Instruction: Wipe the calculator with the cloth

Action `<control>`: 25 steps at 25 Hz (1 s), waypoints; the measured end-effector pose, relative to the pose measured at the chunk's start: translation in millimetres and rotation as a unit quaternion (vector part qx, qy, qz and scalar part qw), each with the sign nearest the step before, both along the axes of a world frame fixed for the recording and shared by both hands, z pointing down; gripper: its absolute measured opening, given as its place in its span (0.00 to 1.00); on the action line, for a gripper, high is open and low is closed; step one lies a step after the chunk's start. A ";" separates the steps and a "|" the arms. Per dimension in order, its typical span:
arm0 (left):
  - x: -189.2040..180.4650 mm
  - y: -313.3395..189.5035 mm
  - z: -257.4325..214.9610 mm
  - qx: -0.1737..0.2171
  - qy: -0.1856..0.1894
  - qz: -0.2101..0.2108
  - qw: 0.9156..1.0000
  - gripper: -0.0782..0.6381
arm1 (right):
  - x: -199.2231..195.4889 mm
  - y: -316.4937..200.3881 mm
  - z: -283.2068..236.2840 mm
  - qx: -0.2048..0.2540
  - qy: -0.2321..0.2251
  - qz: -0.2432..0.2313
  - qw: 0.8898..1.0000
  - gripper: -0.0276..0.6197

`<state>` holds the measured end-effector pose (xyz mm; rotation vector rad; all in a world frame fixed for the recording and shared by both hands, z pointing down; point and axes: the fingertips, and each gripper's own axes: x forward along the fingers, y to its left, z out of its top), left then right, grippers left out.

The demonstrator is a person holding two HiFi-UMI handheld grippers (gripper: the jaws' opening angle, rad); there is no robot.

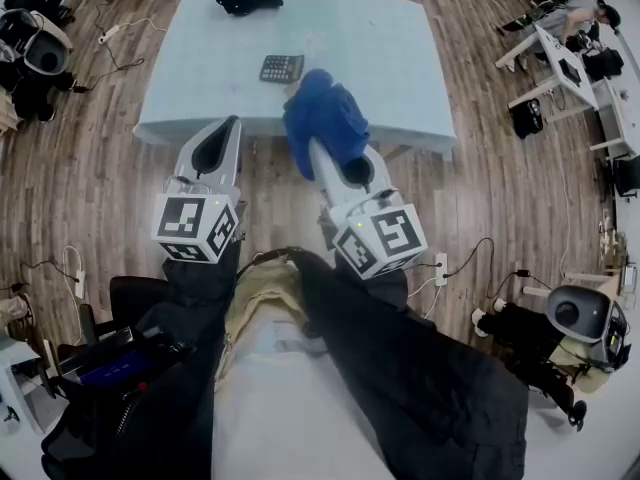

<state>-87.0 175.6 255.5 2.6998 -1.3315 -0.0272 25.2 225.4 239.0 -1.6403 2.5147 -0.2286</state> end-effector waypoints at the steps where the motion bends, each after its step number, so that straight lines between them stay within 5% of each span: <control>1: -0.2 -0.1 2.0 -0.003 -0.001 0.001 1.000 0.11 | 0.0 0.1 1.9 -0.003 -0.001 0.001 1.000 0.18; 25: 54.7 27.5 44.8 -0.043 -0.011 -0.007 0.999 0.11 | 58.8 28.2 51.4 -0.037 -0.035 -0.017 0.999 0.18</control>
